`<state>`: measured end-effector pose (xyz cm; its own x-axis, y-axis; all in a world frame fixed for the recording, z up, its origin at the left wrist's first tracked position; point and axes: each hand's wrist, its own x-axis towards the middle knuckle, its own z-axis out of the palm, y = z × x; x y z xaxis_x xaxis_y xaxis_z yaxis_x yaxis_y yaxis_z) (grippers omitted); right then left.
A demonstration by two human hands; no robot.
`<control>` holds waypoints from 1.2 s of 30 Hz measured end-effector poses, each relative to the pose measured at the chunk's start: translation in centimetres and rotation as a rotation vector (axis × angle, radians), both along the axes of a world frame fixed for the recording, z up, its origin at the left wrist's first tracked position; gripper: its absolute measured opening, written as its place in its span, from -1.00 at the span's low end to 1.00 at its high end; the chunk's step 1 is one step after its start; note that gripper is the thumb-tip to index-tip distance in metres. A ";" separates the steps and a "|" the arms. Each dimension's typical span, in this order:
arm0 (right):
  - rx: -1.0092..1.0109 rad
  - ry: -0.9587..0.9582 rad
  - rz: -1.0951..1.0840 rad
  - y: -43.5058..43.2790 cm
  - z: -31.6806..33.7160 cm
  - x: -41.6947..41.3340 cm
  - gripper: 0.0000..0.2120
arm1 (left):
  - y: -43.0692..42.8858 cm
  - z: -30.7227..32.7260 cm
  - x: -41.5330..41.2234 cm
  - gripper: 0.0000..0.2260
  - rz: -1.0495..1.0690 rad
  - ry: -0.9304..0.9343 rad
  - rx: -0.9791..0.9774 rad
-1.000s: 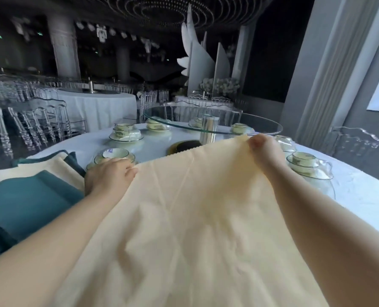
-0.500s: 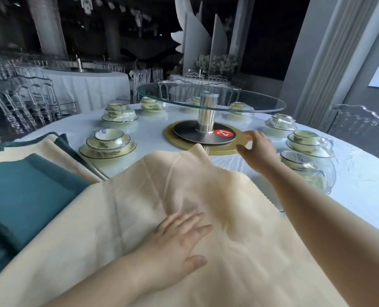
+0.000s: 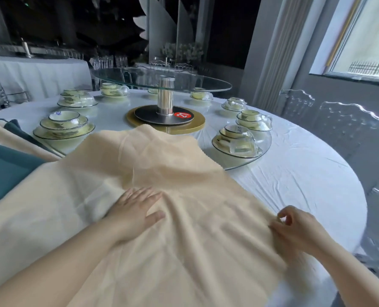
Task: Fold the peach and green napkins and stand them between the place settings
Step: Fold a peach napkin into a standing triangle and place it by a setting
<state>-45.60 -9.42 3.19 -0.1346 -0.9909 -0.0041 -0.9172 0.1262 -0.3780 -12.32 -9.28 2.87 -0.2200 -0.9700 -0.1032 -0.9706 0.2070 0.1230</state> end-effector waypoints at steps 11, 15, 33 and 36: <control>-0.230 -0.024 -0.101 -3.2 2.1 -1.4 -0.91 | 3.3 1.3 -2.8 0.21 -0.056 0.153 -0.089; -0.226 0.091 -0.148 -5.2 2.1 -2.0 -0.81 | 6.3 0.2 -4.0 0.16 -0.200 0.118 0.069; -0.626 0.360 1.064 11.0 -5.9 4.2 -0.53 | 6.3 -1.3 -4.3 -0.01 -0.160 0.263 -0.185; -0.772 0.189 0.996 10.7 -5.3 4.7 -0.73 | 8.9 -1.1 -3.4 -0.09 -0.178 0.388 -0.166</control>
